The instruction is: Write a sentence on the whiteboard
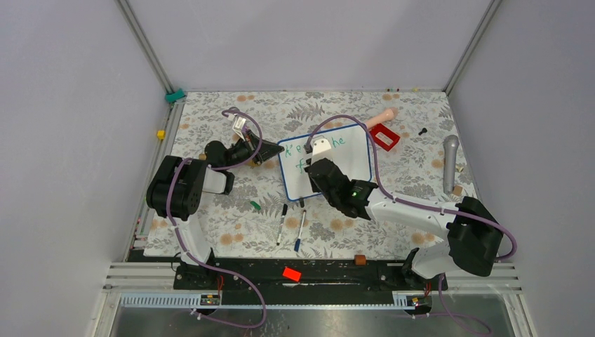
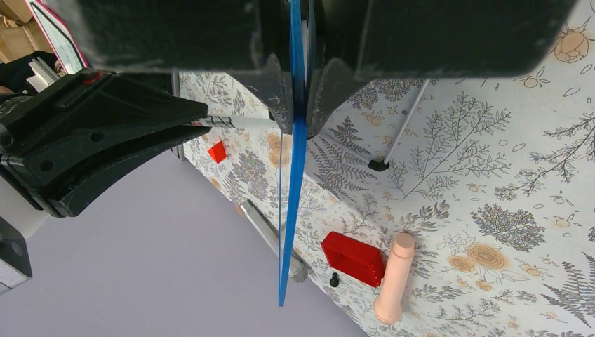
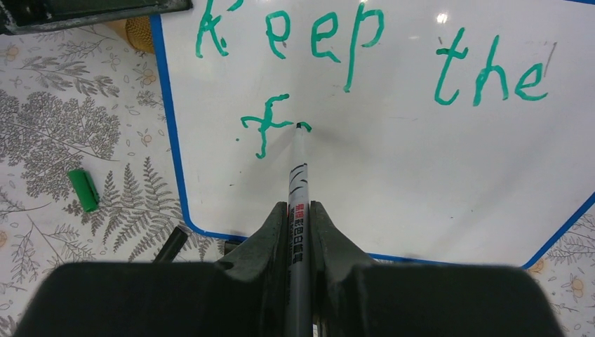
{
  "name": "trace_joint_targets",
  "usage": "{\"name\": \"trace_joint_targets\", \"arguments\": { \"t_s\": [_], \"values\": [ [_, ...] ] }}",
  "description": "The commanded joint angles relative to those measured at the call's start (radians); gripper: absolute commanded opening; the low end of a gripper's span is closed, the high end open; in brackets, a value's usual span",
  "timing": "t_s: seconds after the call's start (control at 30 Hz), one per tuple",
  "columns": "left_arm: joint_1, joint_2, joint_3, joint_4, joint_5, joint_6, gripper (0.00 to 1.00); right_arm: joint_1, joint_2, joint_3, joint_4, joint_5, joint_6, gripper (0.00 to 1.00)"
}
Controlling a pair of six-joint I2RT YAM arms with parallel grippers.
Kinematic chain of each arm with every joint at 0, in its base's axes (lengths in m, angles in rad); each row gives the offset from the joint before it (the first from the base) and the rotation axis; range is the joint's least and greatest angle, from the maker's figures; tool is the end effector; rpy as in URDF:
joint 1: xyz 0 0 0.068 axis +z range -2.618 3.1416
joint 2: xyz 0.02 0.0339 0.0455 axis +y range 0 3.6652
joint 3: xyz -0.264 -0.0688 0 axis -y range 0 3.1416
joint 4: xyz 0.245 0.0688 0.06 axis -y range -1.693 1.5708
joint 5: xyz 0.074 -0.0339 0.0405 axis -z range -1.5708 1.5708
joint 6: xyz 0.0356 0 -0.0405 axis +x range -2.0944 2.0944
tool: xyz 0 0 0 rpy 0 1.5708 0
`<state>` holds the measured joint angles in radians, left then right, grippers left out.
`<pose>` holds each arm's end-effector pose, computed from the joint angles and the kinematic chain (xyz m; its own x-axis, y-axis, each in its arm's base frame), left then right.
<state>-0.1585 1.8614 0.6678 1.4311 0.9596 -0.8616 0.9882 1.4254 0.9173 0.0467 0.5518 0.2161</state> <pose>0.3247 -0.0814 0.1830 -0.5139 -0.3589 -0.7792 0.7472 0.2590 -0.6121 0.1908 0.2556 0.2615 -0.3364 -0.1786 -0.9246 -0.3898 0.9202 -0.0360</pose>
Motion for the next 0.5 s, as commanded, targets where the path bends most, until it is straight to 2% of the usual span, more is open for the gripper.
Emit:
{"name": "trace_joint_targets", "arguments": {
  "t_s": [0.0,0.47],
  "values": [
    [-0.013,0.002,0.02,0.046,0.047,0.044,0.0,-0.006,0.013,0.037,0.011,-0.04,-0.007,0.0],
    [-0.013,0.002,0.019,0.046,0.047,0.044,0.0,-0.007,0.004,0.014,-0.039,-0.069,0.016,0.0]
  ]
}}
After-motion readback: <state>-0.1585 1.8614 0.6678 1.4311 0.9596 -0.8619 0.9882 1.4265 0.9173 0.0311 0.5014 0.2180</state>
